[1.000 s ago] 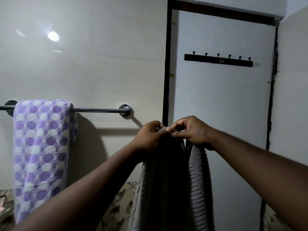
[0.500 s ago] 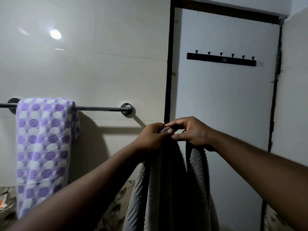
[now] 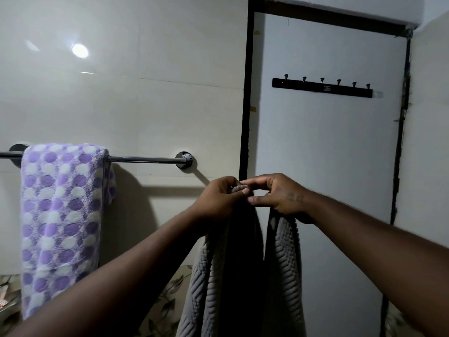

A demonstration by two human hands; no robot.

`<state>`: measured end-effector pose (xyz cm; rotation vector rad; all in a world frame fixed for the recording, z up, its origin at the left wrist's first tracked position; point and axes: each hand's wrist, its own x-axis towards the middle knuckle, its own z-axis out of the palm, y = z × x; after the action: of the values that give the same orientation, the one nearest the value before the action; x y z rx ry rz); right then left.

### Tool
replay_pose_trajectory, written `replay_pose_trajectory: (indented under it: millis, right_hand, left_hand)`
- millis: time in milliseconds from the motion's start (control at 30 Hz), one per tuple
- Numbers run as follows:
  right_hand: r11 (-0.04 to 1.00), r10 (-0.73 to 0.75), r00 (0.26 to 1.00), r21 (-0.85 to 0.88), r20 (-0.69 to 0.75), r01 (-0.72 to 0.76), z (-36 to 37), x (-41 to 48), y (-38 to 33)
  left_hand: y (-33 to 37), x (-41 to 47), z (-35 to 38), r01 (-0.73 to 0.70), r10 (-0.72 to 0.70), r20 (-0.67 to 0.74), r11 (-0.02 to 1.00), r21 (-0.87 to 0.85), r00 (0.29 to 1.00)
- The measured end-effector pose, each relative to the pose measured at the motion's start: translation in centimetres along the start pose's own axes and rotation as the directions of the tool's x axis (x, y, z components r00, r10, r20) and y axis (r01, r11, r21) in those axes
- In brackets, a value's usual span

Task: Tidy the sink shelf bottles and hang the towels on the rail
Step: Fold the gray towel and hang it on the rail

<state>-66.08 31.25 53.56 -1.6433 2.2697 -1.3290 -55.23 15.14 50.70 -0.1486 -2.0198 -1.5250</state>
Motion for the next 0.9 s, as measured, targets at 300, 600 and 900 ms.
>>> replay_pose_trajectory:
  millis: [300, 600, 900]
  right_hand:
    - [0.996, 0.028, 0.914, -0.068, -0.405, -0.061, -1.3, 0.2, 1.2]
    - [0.998, -0.062, 0.99, -0.008, -0.126, 0.061, 0.6, 0.7, 0.0]
    - [0.998, -0.025, 0.999, -0.055, -0.041, 0.022, 0.2, 0.2, 0.4]
  left_hand:
    - [-1.4, -0.5, -1.9, 0.089, -0.087, -0.043, 0.993, 0.073, 0.995]
    - [-0.3, -0.1, -0.9, 0.024, -0.022, -0.033, 0.998, 0.059, 0.999]
    - [-0.3, -0.8, -1.8, 0.006, -0.003, -0.019, 0.988, 0.152, 1.0]
